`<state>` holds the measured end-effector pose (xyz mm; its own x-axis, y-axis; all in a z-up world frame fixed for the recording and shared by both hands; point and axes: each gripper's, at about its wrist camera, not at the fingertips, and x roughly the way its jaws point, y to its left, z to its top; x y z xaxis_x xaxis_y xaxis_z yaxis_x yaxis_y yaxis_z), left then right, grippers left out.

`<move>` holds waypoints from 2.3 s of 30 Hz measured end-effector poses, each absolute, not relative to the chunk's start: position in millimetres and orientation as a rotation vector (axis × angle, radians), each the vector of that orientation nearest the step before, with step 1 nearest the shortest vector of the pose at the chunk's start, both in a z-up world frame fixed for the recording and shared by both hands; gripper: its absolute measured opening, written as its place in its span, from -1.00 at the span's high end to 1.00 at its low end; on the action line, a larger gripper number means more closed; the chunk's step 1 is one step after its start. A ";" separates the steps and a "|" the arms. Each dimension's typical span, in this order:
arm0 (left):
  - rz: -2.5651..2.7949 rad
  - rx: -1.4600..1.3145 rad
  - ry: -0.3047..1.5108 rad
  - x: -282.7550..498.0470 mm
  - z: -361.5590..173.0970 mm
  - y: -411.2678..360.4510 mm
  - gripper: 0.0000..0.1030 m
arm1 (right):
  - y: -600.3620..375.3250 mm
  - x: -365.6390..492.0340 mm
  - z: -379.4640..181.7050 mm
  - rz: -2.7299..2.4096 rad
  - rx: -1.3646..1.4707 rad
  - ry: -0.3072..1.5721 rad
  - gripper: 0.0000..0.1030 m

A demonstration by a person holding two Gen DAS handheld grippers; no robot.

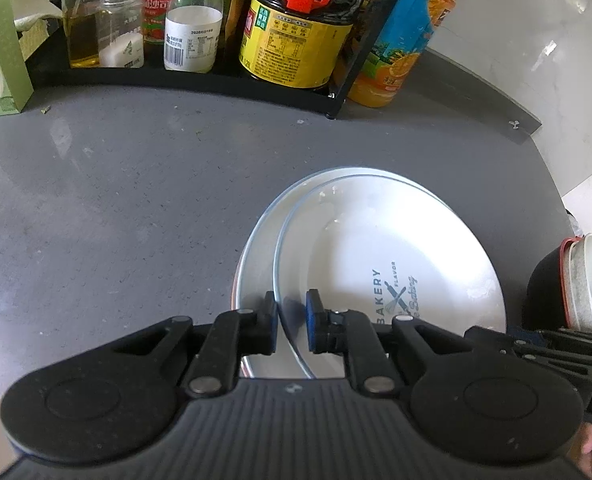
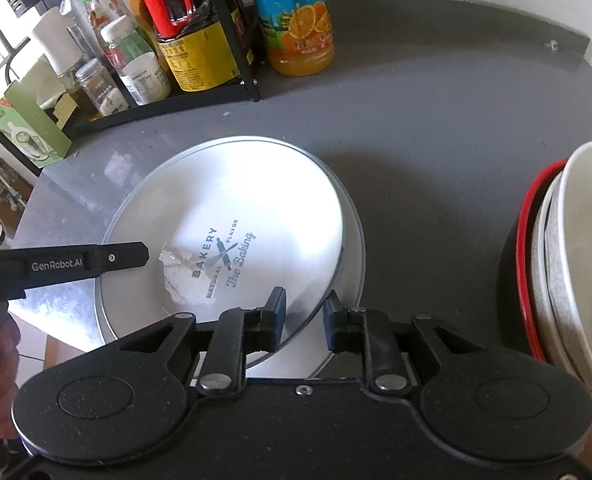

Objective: Organize plates and bowls
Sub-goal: 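Lower the 'BAKERY' plate onto the 'Sweet' plate and open both grippers, then move both grippers to the red bowl holding the white bowls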

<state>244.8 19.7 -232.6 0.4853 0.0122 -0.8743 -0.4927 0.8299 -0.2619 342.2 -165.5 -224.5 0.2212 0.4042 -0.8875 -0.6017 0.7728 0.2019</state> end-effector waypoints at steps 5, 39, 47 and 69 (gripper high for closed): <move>0.313 -0.525 1.034 246.9 -234.9 20.2 0.75 | -174.1 343.0 -219.8 0.692 -0.153 1.207 0.58; 0.244 -0.413 0.956 294.7 -127.2 -63.7 -0.70 | -291.9 367.2 -114.4 0.677 0.018 0.956 -0.52; 0.253 -0.405 0.945 315.7 -119.4 -115.6 -0.72 | -343.6 394.5 -115.5 0.642 0.025 0.933 -0.61; 0.275 -0.463 1.011 367.4 -182.4 -199.1 -0.66 | -405.3 453.0 -192.8 0.580 0.026 1.111 -0.39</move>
